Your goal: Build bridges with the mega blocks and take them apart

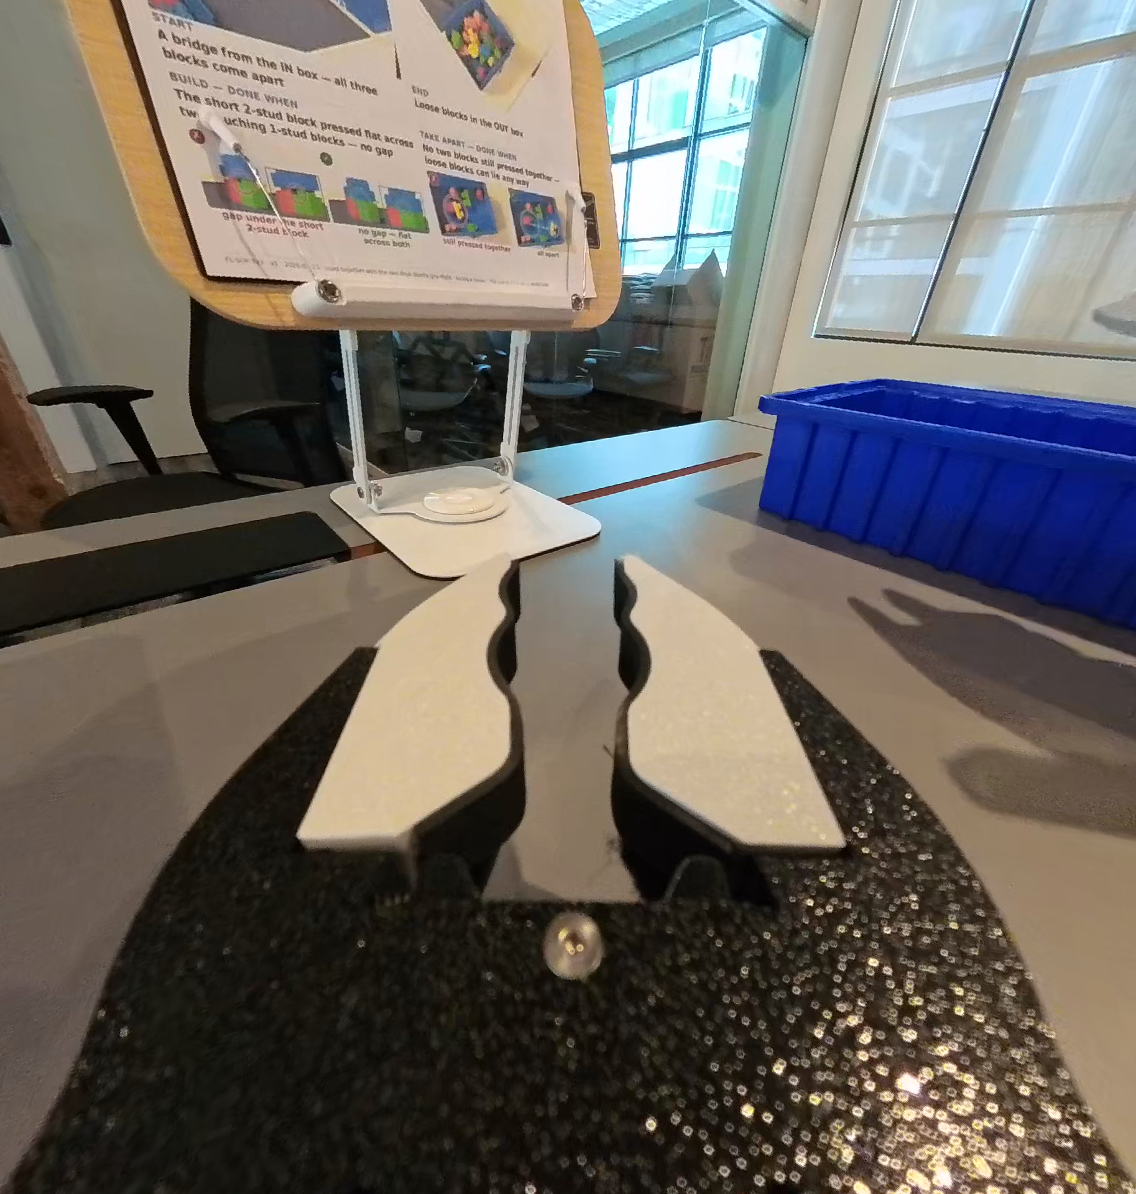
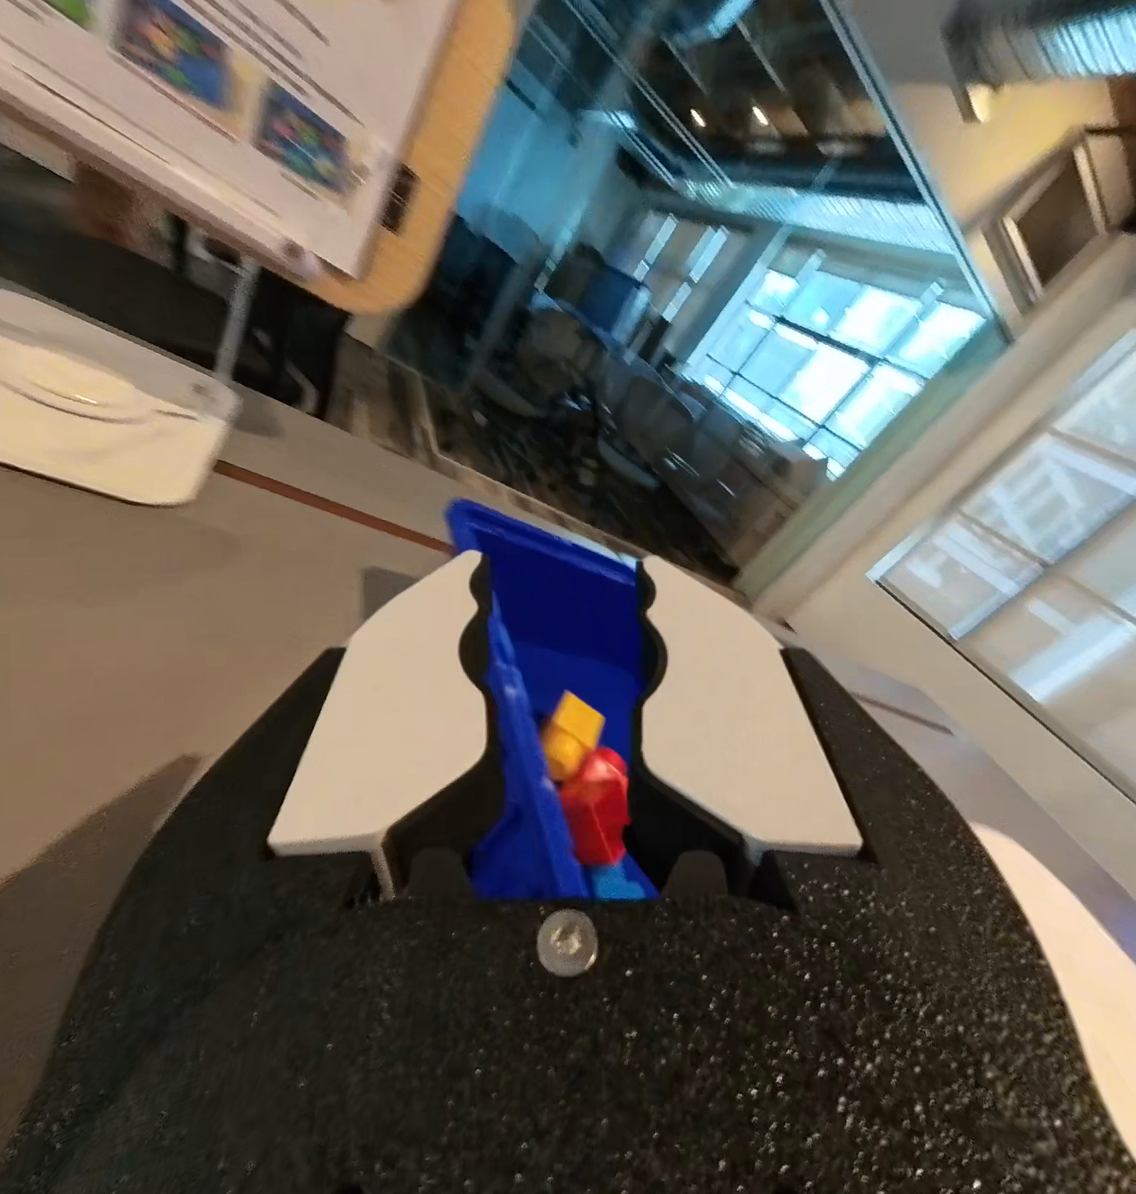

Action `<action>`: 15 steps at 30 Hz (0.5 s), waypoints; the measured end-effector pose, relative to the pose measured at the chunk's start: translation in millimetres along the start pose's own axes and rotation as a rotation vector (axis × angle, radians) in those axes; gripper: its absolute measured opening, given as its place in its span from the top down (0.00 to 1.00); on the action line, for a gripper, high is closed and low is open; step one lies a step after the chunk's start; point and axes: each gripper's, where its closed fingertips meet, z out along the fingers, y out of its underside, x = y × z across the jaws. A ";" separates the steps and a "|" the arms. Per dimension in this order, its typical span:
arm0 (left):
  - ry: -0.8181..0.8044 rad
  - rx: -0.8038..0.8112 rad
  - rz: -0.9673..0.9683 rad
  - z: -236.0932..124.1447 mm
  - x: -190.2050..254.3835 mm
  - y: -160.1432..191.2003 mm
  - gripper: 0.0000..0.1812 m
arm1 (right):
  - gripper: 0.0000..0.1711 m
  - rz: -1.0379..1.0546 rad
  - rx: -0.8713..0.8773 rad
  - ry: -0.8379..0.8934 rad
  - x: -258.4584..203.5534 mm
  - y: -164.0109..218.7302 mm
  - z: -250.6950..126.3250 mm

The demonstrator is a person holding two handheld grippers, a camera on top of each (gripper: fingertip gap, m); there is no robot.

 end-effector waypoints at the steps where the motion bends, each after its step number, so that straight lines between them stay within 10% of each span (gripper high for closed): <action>1: 0.002 0.003 -0.004 0.0 -0.2 -0.3 0.85 | 0.75 0.000 0.042 -0.058 -12.9 -8.1 -0.9; 7: 0.028 0.097 -0.063 -4.4 -3.0 -11.1 0.83 | 0.77 0.023 0.336 -0.528 -112.4 -92.5 -42.3; 15: 0.036 0.124 -0.154 -6.3 -11.6 -13.7 0.81 | 0.81 0.081 0.629 -1.465 -277.9 -274.8 -235.6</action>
